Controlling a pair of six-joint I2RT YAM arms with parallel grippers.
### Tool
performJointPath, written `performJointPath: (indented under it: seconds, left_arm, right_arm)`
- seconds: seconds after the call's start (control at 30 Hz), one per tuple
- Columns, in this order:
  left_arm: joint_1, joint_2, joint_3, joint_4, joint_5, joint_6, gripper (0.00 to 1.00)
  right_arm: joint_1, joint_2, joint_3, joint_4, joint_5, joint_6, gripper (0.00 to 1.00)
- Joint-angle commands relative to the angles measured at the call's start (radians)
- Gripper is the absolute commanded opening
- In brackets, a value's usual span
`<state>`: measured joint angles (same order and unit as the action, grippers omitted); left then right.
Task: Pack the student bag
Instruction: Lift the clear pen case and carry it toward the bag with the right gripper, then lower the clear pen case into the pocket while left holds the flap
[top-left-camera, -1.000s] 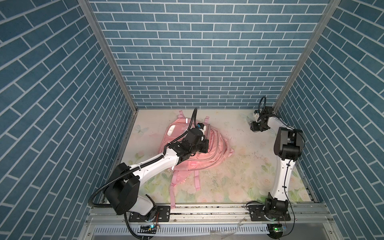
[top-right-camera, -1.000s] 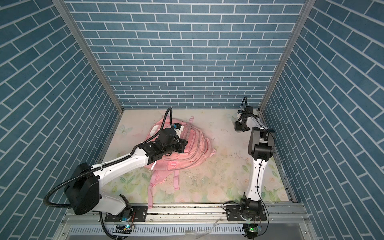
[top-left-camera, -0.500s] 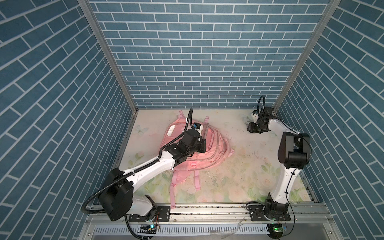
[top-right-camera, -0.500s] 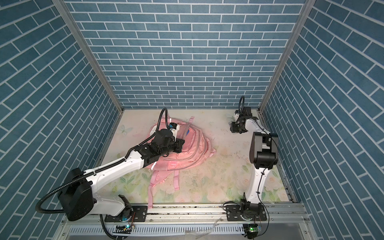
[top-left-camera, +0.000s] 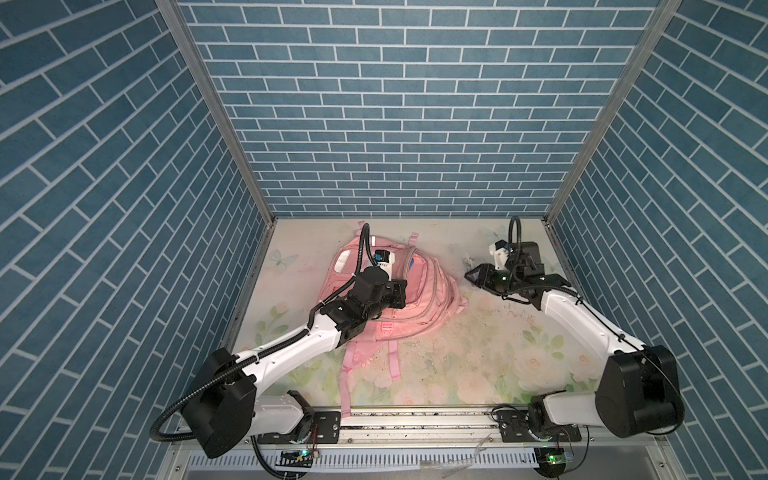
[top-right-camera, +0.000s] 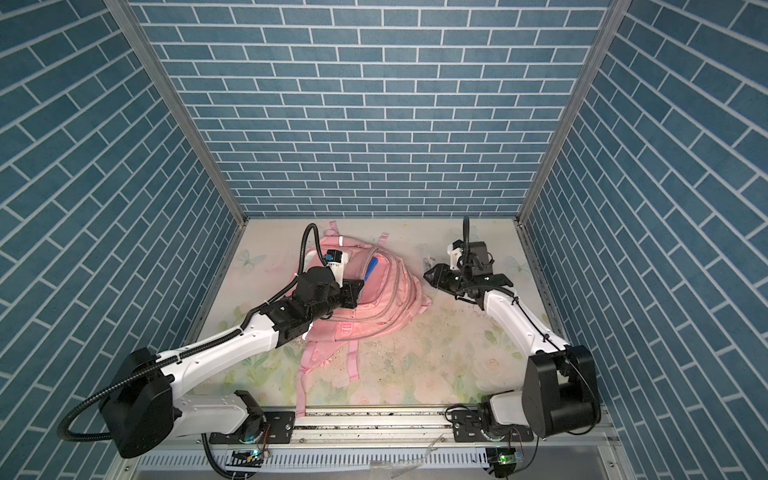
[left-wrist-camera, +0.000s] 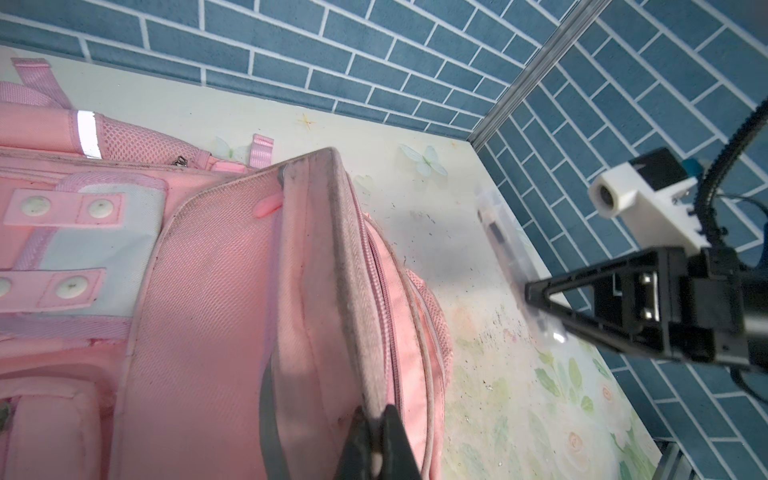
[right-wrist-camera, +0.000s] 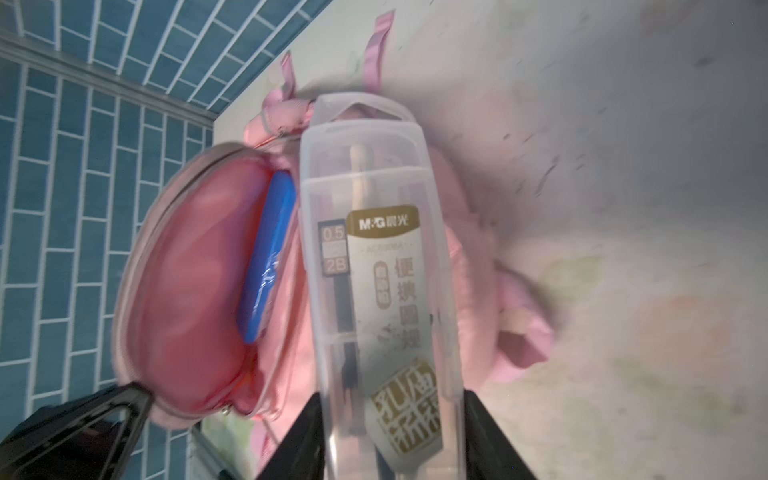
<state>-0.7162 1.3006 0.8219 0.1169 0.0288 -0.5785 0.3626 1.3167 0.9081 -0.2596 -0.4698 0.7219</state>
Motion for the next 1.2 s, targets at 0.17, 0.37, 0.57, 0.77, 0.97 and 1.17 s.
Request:
performJointPath:
  seconds: [0.17, 0.37, 0.57, 0.77, 0.97, 1.17]
  left_arm:
    - [0.067, 0.019, -0.003, 0.137, 0.115, -0.055, 0.00]
    - [0.066, 0.035, 0.002, 0.150, 0.166, -0.053, 0.00]
    - [0.066, 0.048, -0.007, 0.170, 0.204, -0.061, 0.00]
    - [0.066, 0.039, -0.003, 0.155, 0.193, -0.050, 0.00]
    - [0.065, 0.034, -0.001, 0.147, 0.185, -0.055, 0.00]
    - [0.066, 0.022, 0.021, 0.117, 0.183, -0.036, 0.00]
  right_arm:
    - [0.189, 0.025, -0.017, 0.234, -0.005, 0.344, 0.28]
    - [0.235, 0.104, 0.004, 0.347, 0.026, 0.442, 0.27]
    - [0.302, 0.243, 0.055, 0.443, 0.081, 0.535, 0.28]
    - [0.355, 0.393, 0.232, 0.374, 0.088, 0.474, 0.41]
    - [0.363, 0.416, 0.242, 0.313, 0.115, 0.460, 0.69]
    - [0.350, 0.305, 0.196, 0.200, 0.202, 0.373, 0.74]
